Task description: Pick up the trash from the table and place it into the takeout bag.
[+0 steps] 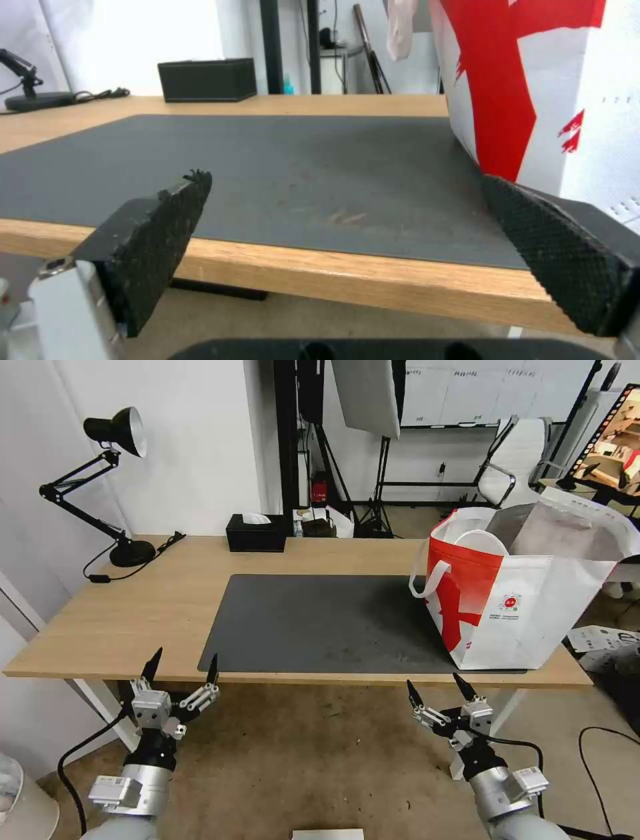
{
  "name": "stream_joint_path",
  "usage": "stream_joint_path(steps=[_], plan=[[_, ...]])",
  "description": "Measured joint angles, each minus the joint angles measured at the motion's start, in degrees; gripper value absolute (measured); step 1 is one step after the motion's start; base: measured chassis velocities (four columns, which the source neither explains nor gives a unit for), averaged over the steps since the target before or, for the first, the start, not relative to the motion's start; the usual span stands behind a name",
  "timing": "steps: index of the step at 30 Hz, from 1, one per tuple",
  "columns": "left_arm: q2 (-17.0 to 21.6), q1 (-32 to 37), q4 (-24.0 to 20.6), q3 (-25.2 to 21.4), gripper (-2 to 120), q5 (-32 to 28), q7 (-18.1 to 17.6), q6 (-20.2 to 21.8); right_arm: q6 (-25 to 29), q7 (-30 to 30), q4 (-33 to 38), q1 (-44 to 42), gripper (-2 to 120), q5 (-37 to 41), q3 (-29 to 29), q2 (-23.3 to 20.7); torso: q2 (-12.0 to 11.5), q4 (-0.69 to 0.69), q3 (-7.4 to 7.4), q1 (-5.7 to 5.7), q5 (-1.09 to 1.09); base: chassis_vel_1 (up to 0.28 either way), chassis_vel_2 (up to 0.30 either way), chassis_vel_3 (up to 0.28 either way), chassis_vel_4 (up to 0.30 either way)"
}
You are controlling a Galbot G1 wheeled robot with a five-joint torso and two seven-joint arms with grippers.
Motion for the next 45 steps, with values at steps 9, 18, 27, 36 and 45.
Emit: stream_joint_path(steps=[9,18,27,36,45], plan=[[-0.6,1.6,1.0,-0.1,100,-0.1,0.3,1.1,0.0,0.0,0.0,0.0,100,0.0,0.0,0.0,0.0,0.0,0.0,0.0,0.0,0.0,0.0,0.0,0.0],[-1.1,2.4,1.5,-0.1,100,-0.2,1.3,1.7,0.0,0.0,0.0,0.0,100,0.0,0.0,0.0,0.0,0.0,0.0,0.0,0.0,0.0,0.0,0.0,0.0],[-1.7,1.8,1.9,1.2,100,0.3,1.5,2.9,0.0,0.0,0.0,0.0,100,0.0,0.0,0.0,0.0,0.0,0.0,0.0,0.0,0.0,0.0,0.0,0.0],[-2.2,1.7,1.4,1.2,100,0.3,1.8,3.1,0.0,0.0,0.0,0.0,100,0.0,0.0,0.0,0.0,0.0,0.01,0.0,0.0,0.0,0.0,0.0,0.0],[-2.2,1.7,1.3,1.2,100,0.3,1.8,3.1,0.0,0.0,0.0,0.0,100,0.0,0.0,0.0,0.0,0.0,0.0,0.0,0.0,0.0,0.0,0.0,0.0]])
